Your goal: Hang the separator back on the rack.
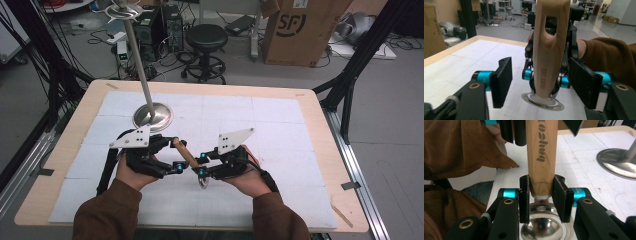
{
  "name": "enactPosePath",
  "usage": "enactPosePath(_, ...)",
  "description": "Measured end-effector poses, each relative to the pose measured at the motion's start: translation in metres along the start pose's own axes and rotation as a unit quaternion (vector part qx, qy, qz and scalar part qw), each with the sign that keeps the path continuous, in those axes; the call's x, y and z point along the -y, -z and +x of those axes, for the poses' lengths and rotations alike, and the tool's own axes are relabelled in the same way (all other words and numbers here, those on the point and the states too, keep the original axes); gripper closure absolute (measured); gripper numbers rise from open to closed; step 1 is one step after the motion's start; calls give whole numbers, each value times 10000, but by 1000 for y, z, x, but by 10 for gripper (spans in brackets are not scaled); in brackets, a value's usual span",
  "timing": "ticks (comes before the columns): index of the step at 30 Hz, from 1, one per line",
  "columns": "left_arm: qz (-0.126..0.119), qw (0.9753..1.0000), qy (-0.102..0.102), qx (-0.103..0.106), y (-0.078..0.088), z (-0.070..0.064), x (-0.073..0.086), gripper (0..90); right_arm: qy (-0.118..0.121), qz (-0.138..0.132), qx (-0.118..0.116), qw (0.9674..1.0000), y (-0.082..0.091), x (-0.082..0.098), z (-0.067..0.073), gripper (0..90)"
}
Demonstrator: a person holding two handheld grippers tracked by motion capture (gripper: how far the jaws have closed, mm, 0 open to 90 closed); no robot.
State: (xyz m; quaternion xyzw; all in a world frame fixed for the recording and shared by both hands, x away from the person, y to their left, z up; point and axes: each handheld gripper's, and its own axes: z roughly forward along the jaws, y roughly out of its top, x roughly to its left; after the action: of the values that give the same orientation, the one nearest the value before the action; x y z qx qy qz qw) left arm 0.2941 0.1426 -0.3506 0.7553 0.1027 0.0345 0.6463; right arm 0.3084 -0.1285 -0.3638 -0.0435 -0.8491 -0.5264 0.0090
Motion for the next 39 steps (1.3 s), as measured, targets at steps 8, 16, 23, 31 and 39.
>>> enactPosePath(8, -100, 9998, -7, 161, -1, 0, 0, 505, 12, -49, -76, 10000, -1, -1, 0, 688)
enactPosePath(16, -209, 9997, -79, 125, 2, -1, -2, 593, 65, -104, -76, 9999, -1, -1, 1, 687)
enactPosePath(23, -241, 9994, -43, 256, -1, -2, -1, 669, 61, -90, -105, 9999, -2, -1, 1, 688)
enactPosePath(31, -103, 9996, -150, 193, -1, -3, -1, 677, 59, 7, -79, 10000, -4, -1, 1, 687)
enactPosePath(39, -15, 9999, -36, 108, -3, -3, -2, 678, 65, 42, -52, 10000, -6, 0, 0, 685)
